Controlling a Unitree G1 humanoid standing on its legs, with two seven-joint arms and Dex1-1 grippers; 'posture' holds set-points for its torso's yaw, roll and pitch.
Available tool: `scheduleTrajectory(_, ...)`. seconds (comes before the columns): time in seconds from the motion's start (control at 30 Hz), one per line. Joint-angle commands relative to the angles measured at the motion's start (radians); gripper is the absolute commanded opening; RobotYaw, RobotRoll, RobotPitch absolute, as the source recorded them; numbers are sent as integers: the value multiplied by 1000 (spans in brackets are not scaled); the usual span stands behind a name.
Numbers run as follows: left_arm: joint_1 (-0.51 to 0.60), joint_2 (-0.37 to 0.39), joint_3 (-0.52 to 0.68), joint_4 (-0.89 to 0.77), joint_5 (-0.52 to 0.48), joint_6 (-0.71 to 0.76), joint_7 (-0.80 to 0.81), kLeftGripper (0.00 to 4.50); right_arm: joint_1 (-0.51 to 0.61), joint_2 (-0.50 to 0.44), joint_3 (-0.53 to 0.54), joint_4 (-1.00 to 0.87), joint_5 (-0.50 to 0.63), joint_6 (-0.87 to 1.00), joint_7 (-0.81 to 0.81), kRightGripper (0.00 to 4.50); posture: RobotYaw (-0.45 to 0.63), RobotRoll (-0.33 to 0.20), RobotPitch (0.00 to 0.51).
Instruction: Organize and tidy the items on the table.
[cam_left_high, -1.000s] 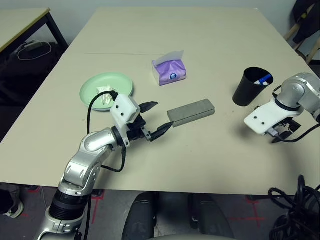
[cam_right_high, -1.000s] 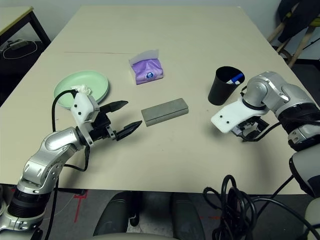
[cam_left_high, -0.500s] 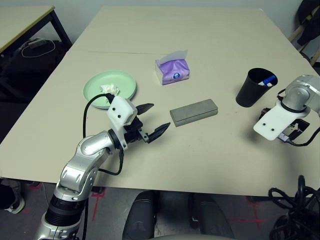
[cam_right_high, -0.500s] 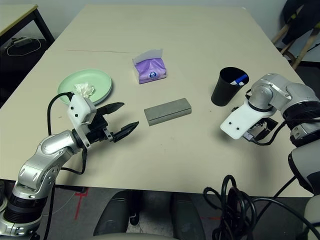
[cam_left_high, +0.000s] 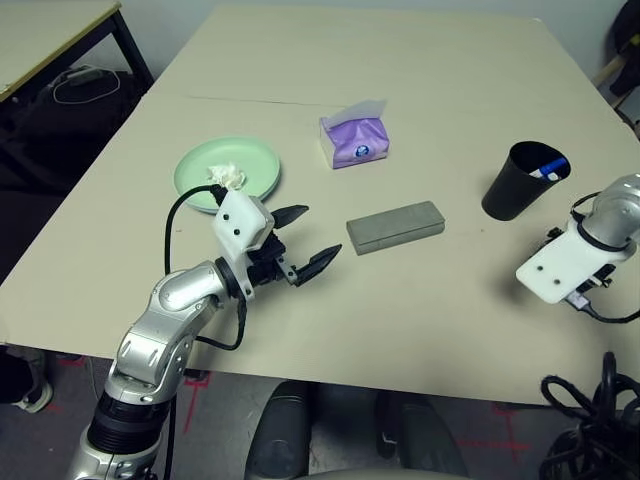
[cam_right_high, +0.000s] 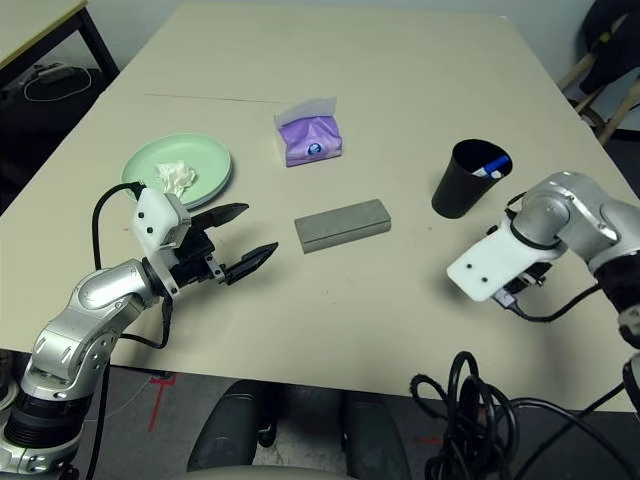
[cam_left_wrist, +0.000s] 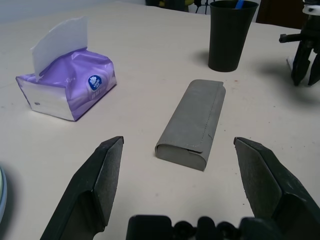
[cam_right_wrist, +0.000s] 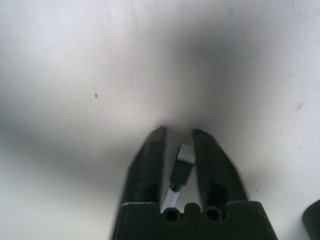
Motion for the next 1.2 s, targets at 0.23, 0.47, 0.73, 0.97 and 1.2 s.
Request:
scheduleTrajectory(0.23, -11, 15, -7, 22, 0, 0, -22, 4500, 70, 3, 21, 5, -1, 25, 29, 16, 68, 0, 191)
scheduleTrajectory(0.47, -8, 12, -8, 26, 3, -8, -20, 4500, 24, 45, 15, 62, -25, 41, -11, 1053, 78, 0, 187)
scheduleTrajectory(0.73, -10, 10, -12, 29, 3, -14, -20, 4500, -60, 69, 10, 160, -47, 23, -28, 3993, 77, 0, 182)
scheduleTrajectory(0.97, -18, 7, -18, 34, 5, -19, -21, 4500, -132, 96, 26, 261, -122, 4, -118, 4465, 72, 0, 176)
scheduleTrajectory(1.2, -20, 9, -20, 30, 3, -16, -23, 4500, -214, 144, 48, 367, -176, -7, -180, 4465, 72, 0, 176)
